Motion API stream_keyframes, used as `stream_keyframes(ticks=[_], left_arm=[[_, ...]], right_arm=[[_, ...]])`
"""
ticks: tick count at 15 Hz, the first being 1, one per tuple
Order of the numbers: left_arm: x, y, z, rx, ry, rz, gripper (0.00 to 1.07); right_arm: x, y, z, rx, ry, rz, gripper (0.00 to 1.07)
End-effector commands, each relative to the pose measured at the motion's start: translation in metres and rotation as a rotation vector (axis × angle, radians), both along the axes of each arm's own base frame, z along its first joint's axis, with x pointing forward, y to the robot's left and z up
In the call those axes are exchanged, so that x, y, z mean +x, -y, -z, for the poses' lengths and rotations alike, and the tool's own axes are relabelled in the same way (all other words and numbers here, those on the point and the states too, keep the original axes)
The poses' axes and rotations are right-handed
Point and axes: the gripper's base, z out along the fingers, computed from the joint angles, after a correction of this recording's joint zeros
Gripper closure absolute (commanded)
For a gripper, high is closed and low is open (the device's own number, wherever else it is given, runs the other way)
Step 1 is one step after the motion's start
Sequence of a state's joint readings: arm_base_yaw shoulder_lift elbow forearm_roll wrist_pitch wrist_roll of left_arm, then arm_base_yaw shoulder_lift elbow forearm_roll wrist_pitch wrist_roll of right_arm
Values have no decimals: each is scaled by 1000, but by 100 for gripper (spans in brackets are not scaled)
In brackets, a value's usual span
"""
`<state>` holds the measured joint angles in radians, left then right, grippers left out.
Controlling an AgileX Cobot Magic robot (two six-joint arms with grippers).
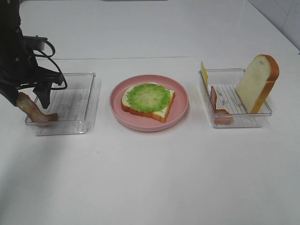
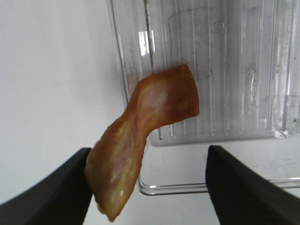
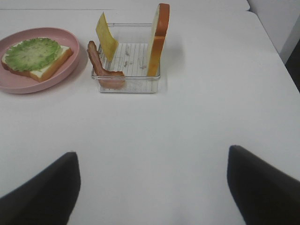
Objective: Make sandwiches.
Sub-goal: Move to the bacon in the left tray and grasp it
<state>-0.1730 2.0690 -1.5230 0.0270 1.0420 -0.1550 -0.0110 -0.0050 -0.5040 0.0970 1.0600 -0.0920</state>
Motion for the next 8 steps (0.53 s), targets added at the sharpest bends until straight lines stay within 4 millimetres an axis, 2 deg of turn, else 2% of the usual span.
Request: stream_keyframes(ticks=[1,3,4,6,8], left_arm=[[0,0,1,1,0,-1,59],[0,0,1,1,0,-1,73],[0,0,1,1,0,-1,75],[0,0,1,1,0,-1,86],[0,0,1,1,0,-2,100]], right_arm=[[-2,0,0,-13,16,2,27],[-2,0,0,-13,16,2,27],[-2,0,0,-13,16,2,27],[-2,0,0,-13,16,2,27],[-2,0,0,-13,16,2,27]])
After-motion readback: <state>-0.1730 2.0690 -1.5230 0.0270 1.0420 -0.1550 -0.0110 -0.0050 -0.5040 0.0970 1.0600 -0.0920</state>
